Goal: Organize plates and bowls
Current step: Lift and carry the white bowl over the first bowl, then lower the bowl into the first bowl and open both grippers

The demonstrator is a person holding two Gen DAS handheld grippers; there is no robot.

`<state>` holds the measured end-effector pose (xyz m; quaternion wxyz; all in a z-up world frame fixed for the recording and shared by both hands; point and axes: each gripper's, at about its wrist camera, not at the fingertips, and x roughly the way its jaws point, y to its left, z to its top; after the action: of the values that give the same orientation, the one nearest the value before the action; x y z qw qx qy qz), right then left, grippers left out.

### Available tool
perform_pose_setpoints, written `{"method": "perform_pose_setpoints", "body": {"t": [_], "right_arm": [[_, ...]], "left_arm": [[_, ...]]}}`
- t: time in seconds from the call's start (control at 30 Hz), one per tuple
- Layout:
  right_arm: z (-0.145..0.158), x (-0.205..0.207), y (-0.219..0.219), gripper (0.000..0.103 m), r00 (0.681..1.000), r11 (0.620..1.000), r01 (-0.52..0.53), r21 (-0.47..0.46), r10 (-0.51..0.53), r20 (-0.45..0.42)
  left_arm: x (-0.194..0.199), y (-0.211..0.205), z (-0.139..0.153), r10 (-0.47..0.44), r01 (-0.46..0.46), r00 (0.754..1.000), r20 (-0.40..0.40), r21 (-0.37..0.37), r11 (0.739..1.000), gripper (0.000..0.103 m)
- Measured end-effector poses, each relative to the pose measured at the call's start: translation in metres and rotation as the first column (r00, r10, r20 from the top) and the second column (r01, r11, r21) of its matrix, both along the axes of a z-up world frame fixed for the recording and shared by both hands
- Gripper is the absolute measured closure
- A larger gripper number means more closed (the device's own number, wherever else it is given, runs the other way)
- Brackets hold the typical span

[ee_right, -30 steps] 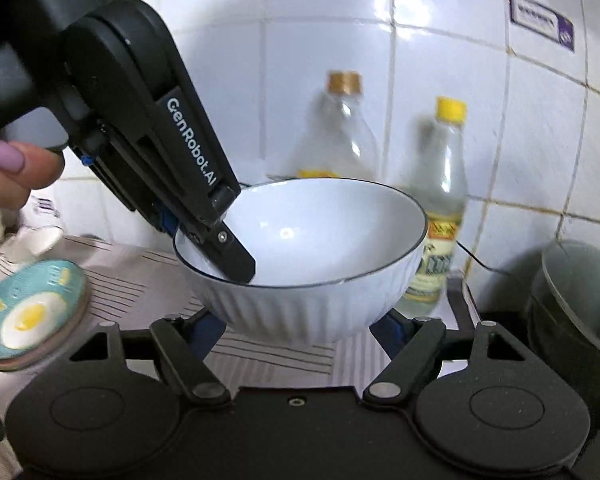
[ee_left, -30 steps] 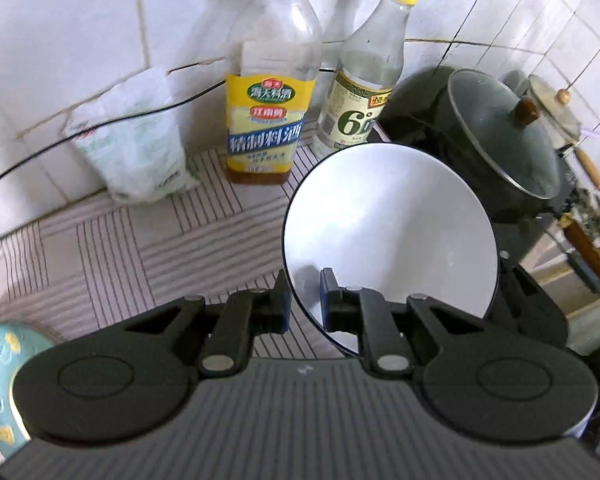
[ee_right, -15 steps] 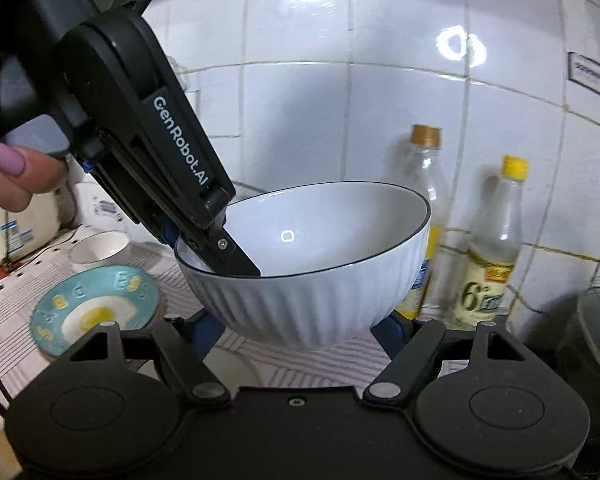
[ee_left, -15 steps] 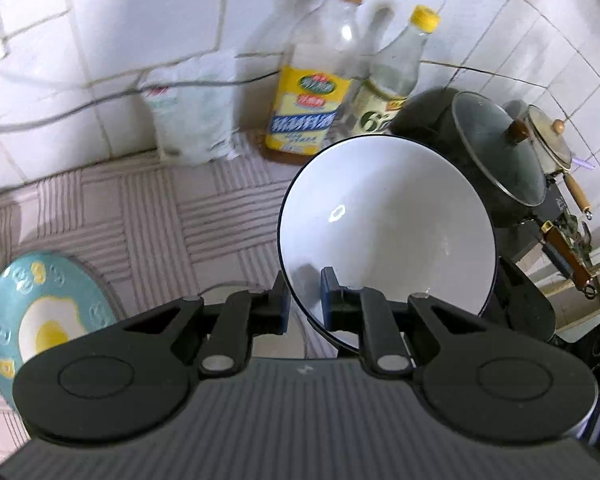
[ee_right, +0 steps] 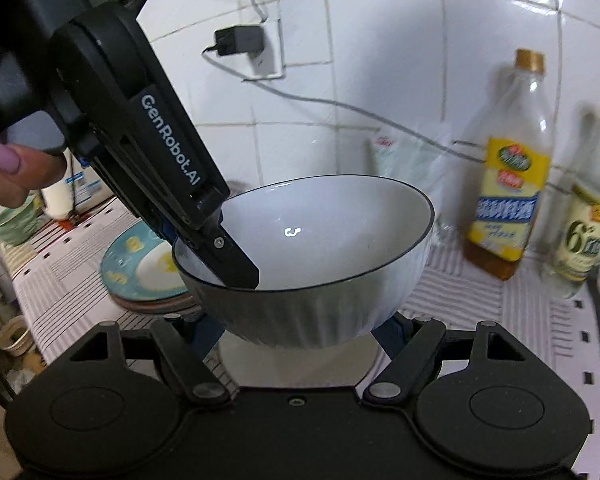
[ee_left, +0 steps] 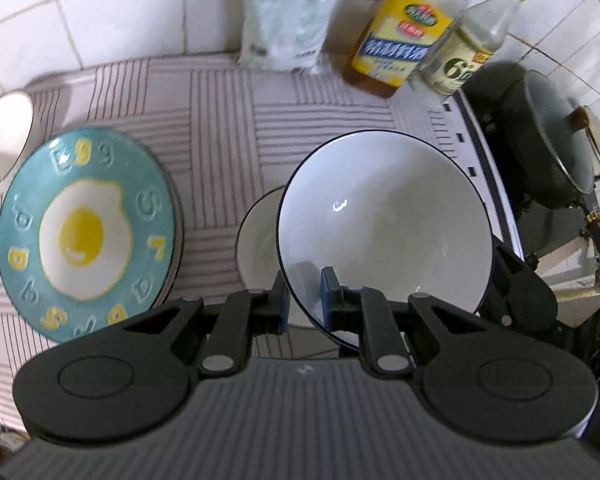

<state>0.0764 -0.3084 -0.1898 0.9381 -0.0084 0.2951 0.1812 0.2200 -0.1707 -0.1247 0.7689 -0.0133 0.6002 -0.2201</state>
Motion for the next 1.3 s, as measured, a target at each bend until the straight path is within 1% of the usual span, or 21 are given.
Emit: {"method": "perform_pose_setpoints", "body": {"t": [0.13, 0.27, 0.4, 0.53, 0.73, 0.97, 1.07, 1.17, 1.3], "right_arm": [[-0.008, 0.006, 0.008, 0.021, 0.998, 0.999, -0.046, -0.009, 0.045, -0.054], [-0.015, 0.014, 0.014, 0.021, 0.989, 0.997, -0.065, -0.031, 0.060, -0.133], [-0.020, 0.021, 0.022, 0.021, 0.976, 0.996, -0.059, -0.064, 0.045, -0.212], [-0.022, 0.025, 0.022, 0.021, 0.967, 0.996, -0.047, -0.077, 0.026, -0.255], [-0.018, 0.022, 0.023, 0.021, 0.964, 0.995, -0.040, -0.090, 0.014, -0.267], [-0.013, 0.021, 0.021, 0.021, 0.964, 0.994, -0.036, -0.100, 0.008, -0.264], [-0.012, 0.020, 0.024, 0.022, 0.965, 0.991, -0.045, -0.127, 0.010, -0.263], [-0.009, 0.019, 0.026, 0.016, 0.965, 0.985, -0.055, -0.164, 0.010, -0.263], [-0.011, 0.016, 0.023, 0.016, 0.965, 0.986, -0.048, -0.157, 0.005, -0.263]], "left_arm": [[-0.001, 0.012, -0.016, 0.046, -0.046, 0.998, -0.039, -0.001, 0.999, 0.089], [0.000, 0.016, -0.032, 0.076, -0.075, 0.994, -0.077, 0.010, 0.997, 0.089], [0.002, 0.016, -0.043, 0.111, -0.109, 0.988, -0.106, 0.026, 0.994, 0.089], [0.007, 0.017, -0.052, 0.148, -0.146, 0.979, -0.141, 0.022, 0.989, 0.090], [0.013, 0.017, -0.061, 0.194, -0.189, 0.969, -0.156, 0.043, 0.981, 0.090], [0.017, 0.013, -0.061, 0.202, -0.195, 0.968, -0.149, 0.058, 0.979, 0.090], [0.017, 0.014, -0.062, 0.215, -0.208, 0.964, -0.155, 0.062, 0.976, 0.090], [0.016, 0.011, -0.063, 0.210, -0.200, 0.967, -0.142, 0.082, 0.976, 0.089], [0.014, 0.005, -0.063, 0.207, -0.195, 0.971, -0.118, 0.106, 0.975, 0.086]]}}
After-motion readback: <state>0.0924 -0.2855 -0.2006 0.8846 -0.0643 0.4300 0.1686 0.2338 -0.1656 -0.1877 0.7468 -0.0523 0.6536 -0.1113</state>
